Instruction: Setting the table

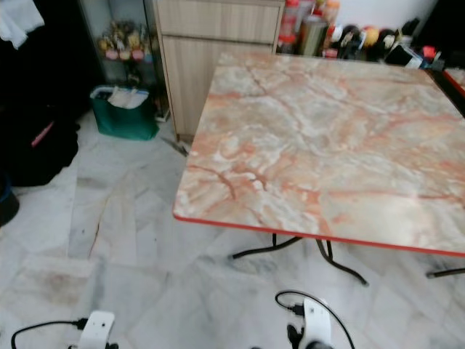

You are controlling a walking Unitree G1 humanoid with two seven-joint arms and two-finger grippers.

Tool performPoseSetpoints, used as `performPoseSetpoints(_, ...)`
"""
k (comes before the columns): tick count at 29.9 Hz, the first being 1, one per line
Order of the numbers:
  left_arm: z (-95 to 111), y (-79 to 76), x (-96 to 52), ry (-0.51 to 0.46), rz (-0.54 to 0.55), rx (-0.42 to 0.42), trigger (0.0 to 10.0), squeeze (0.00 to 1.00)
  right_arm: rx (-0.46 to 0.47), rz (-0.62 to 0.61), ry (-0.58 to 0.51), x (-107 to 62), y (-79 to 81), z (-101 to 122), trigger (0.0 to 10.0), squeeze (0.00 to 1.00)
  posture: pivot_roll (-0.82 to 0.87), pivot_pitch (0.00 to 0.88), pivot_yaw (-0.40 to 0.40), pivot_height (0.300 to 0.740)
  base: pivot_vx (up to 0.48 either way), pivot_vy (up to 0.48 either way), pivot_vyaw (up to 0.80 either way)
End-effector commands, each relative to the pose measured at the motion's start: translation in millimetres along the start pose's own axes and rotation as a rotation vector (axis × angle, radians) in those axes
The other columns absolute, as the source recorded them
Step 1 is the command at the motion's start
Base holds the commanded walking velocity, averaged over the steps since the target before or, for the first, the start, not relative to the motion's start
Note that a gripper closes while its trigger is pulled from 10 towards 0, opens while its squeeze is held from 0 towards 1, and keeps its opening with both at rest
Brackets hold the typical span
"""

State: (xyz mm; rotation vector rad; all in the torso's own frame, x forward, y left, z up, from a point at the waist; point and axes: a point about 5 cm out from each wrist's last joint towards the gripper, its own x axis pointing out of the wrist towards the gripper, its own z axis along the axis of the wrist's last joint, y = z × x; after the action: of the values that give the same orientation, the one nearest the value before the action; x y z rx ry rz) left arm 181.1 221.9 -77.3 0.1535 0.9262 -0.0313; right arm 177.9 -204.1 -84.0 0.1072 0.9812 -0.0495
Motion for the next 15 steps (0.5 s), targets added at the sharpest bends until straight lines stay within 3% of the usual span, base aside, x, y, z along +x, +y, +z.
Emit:
performPoseSetpoints(1, -11.6, -7.8, -1.3, 0.042, -0.020, 0.006, 10.0, 0.00, 0.006, -0.015, -0.008, -1.2, -6.1, 0.4, 10.0, 0.00, 0.03, 0.089, -0.001, 0.740, 0.000, -0.390, 0.00)
performPoseSetpoints(15, -12.2, -6.2, -1.3, 0.056, 0.002, 0.006, 10.0, 0.00, 0.011, -0.012, -0.014, -1.2, -6.3, 1.5, 10.0, 0.00, 0.03, 0.127, -0.001, 0.740, 0.000, -0.376, 0.00)
